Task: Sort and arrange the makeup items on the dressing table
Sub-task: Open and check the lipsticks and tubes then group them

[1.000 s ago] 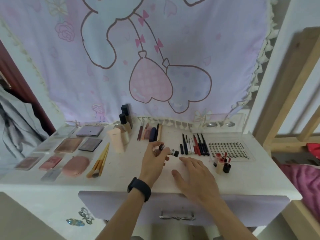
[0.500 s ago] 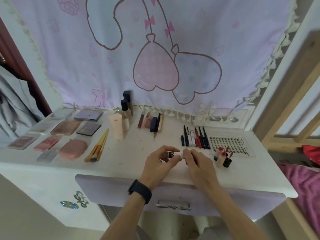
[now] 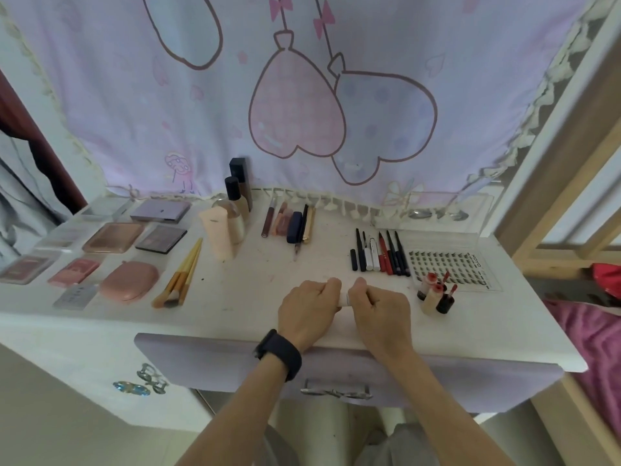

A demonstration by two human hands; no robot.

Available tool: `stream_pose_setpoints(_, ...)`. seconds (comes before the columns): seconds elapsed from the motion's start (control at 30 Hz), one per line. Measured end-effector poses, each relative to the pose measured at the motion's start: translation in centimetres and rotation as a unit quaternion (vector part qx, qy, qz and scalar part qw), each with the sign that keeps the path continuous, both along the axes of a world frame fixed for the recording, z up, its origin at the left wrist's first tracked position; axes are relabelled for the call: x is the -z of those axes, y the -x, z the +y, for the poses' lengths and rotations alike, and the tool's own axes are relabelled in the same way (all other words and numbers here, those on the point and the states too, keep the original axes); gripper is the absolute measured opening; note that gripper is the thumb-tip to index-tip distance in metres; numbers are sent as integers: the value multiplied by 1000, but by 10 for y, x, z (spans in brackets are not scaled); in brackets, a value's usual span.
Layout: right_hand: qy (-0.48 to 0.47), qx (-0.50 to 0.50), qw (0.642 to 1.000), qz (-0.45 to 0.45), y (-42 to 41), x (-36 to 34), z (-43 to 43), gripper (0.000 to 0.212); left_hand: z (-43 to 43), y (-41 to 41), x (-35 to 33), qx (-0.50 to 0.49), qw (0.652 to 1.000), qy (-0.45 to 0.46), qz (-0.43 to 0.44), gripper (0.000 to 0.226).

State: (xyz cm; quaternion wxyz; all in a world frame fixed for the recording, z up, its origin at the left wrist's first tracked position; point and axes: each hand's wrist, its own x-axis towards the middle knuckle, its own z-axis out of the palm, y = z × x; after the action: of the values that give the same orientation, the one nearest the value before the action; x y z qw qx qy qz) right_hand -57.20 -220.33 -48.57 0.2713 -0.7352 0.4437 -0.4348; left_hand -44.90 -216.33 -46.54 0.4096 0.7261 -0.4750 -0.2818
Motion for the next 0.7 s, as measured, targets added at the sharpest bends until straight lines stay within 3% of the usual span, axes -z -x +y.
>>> stream_pose_setpoints(0.1, -41, -35, 999, 1, 3, 1, -2, 53, 4, 0, 0, 13, 999, 34, 20, 51)
stream_pose_setpoints(0.23, -91, -35, 995, -21, 8, -3, -7, 57, 12, -13, -2, 77, 983, 90, 137, 17)
stream_pose_setpoints(0.4, -92, -57, 994, -29, 14, -2, -5, 49, 16, -22, -5, 78, 981, 103, 142, 15)
stream_pose_setpoints(0.57, -75, -90, 992, -49, 18, -4, 0, 5, 14, -20, -5, 59, 980, 112, 152, 12)
stream_pose_setpoints(0.7, -112, -88, 985, -94, 20, -11, 0, 33, 13, -22, -4, 45, 978, 118, 164, 14)
